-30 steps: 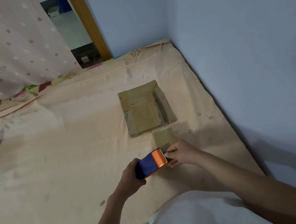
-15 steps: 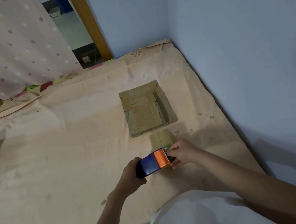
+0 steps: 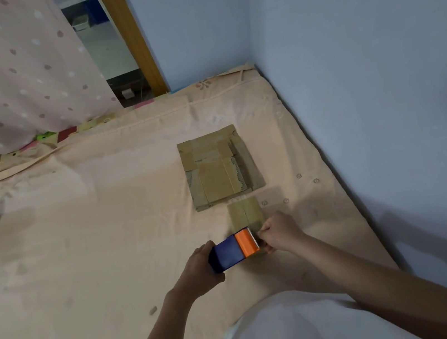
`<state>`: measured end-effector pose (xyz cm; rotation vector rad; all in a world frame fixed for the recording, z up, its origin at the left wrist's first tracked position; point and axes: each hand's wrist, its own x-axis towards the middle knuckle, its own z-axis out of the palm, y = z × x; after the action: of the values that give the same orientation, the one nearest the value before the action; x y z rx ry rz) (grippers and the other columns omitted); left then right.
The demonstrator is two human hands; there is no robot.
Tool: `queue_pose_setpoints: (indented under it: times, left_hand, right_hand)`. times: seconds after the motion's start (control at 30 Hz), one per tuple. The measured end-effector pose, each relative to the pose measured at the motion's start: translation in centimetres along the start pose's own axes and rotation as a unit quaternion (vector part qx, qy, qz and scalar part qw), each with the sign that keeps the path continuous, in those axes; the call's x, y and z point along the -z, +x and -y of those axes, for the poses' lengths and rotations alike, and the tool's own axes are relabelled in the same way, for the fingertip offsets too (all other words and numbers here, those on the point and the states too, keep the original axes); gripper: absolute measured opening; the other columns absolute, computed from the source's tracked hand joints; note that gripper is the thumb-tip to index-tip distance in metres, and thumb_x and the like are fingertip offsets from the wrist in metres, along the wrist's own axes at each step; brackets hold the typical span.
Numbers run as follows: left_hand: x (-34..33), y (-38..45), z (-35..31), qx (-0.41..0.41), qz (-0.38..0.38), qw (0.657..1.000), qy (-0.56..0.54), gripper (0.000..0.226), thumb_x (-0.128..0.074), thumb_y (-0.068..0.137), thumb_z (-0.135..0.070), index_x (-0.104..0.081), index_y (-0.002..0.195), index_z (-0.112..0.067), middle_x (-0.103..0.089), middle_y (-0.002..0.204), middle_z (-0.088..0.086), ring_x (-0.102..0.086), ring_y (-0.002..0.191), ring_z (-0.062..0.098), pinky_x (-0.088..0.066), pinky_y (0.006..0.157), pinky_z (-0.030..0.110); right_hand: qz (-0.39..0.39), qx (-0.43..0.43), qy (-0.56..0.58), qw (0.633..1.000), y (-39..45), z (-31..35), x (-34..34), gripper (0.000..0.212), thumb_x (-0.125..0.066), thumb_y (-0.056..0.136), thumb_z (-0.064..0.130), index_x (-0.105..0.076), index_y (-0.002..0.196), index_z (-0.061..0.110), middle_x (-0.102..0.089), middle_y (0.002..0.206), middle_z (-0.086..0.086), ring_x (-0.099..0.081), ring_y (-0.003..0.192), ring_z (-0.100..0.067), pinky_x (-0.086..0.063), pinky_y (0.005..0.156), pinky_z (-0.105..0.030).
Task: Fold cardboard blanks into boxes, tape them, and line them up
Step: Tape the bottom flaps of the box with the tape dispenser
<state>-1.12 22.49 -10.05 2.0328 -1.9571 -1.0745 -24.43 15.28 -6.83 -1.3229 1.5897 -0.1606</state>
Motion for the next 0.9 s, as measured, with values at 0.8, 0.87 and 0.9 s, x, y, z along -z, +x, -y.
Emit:
queue_pose_setpoints:
  times: [0.8, 0.87, 0.9]
  left_hand:
    - [0.9, 1.5, -0.2, -0.056, 0.029, 0.998, 0.019, 0.080, -0.070, 0.068, -0.006, -0.044, 0.138, -0.035, -0.055, 0.106, -0.006, -0.051, 0.099, 0.014, -0.048, 0.081, 0.027]
    - [0.9, 1.5, -0.4, -0.056, 0.030, 0.998, 0.021, 0.076, -0.070, 0.068, -0.004, -0.046, 0.134, -0.033, -0.054, 0.104, -0.007, -0.050, 0.096, 0.013, -0.045, 0.077, 0.022]
    - [0.9, 1.5, -0.4, -0.056, 0.028, 0.998, 0.021, 0.074, -0.070, 0.068, -0.004, -0.047, 0.133, -0.032, -0.054, 0.104, -0.006, -0.051, 0.095, 0.013, -0.044, 0.076, 0.021]
  right_hand:
    - [-0.029, -0.031, 0.027, 0.999, 1.0, -1.4, 0.3, 0.021, -0.064, 0.089, 0.010, -0.077, 0.077, -0.002, -0.074, 0.068, -0.012, -0.074, 0.066, -0.022, -0.063, 0.076, -0.041]
    - [-0.033, -0.032, 0.027, 0.999, 1.0, -1.4, 0.3, 0.020, -0.065, 0.088, 0.011, -0.076, 0.076, -0.002, -0.074, 0.068, -0.012, -0.074, 0.067, -0.023, -0.062, 0.076, -0.043]
    - [-0.035, -0.031, 0.024, 0.999, 1.0, -1.4, 0.2, 0.020, -0.065, 0.087, 0.011, -0.076, 0.077, -0.002, -0.074, 0.069, -0.013, -0.074, 0.069, -0.025, -0.062, 0.076, -0.044]
